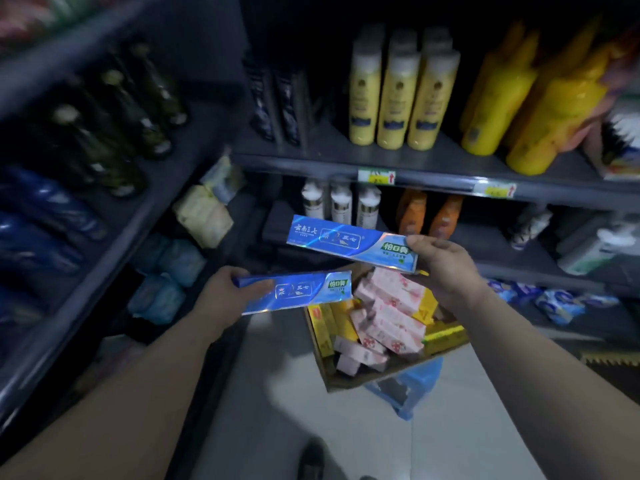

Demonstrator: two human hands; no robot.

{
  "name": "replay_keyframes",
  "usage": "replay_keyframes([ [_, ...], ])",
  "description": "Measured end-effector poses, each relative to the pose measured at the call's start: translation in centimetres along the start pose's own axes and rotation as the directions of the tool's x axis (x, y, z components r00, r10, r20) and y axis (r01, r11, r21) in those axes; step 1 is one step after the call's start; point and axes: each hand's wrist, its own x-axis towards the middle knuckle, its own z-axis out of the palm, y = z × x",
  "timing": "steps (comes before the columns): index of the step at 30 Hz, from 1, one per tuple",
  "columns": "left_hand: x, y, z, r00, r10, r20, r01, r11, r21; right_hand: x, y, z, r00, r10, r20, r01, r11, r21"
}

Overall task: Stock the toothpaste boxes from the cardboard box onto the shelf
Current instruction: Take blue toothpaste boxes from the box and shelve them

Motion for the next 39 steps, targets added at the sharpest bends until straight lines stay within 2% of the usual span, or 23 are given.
replay_keyframes([
  [5, -5.7, 1.9, -5.9, 0.978, 0.006, -0.209, -0.031, 0.993, -0.114, -2.5, -4.4, 5.1, 0.982, -0.045, 0.181, 0.055, 0.997, -0.051],
  [8, -9.5, 2.4, -9.4, 0.945, -0.022, -0.325, -0.031, 0.987, -0.158, -4.6, -6.8, 8.8, 0.946, -0.083, 0.313, 0.11, 0.991, -0.07],
  [13, -16.0, 2.2, -15.5, 0.858, -0.054, -0.511, -0.116, 0.948, -0.295, -8.9, -9.3, 15.8, 0.839, -0.111, 0.532, 0.183, 0.98, -0.084],
  [18, -22.9, 0.5, -22.1, 0.723, -0.151, -0.674, -0.217, 0.877, -0.428, -14.6, -10.4, 23.6, 0.711, -0.116, 0.694, 0.205, 0.978, -0.046],
  [24, -31.0, -1.9, -29.8, 0.63, -0.226, -0.743, -0.323, 0.794, -0.515, -21.7, -10.1, 32.9, 0.562, -0.094, 0.821, 0.178, 0.984, -0.009],
  [30, -37.8, -4.9, -37.5, 0.463, -0.262, -0.847, -0.409, 0.785, -0.466, -28.8, -8.5, 41.8, 0.414, -0.09, 0.906, 0.157, 0.987, 0.027],
  [34, -40.1, -10.6, -43.8, 0.358, -0.269, -0.894, -0.434, 0.8, -0.414, -33.4, -6.9, 47.4, 0.373, -0.094, 0.923, 0.144, 0.989, 0.042],
  [39, -42.5, -12.6, -49.3, 0.271, -0.279, -0.921, -0.411, 0.832, -0.373, -38.3, -4.9, 53.5, 0.377, -0.088, 0.922, 0.157, 0.987, 0.031],
])
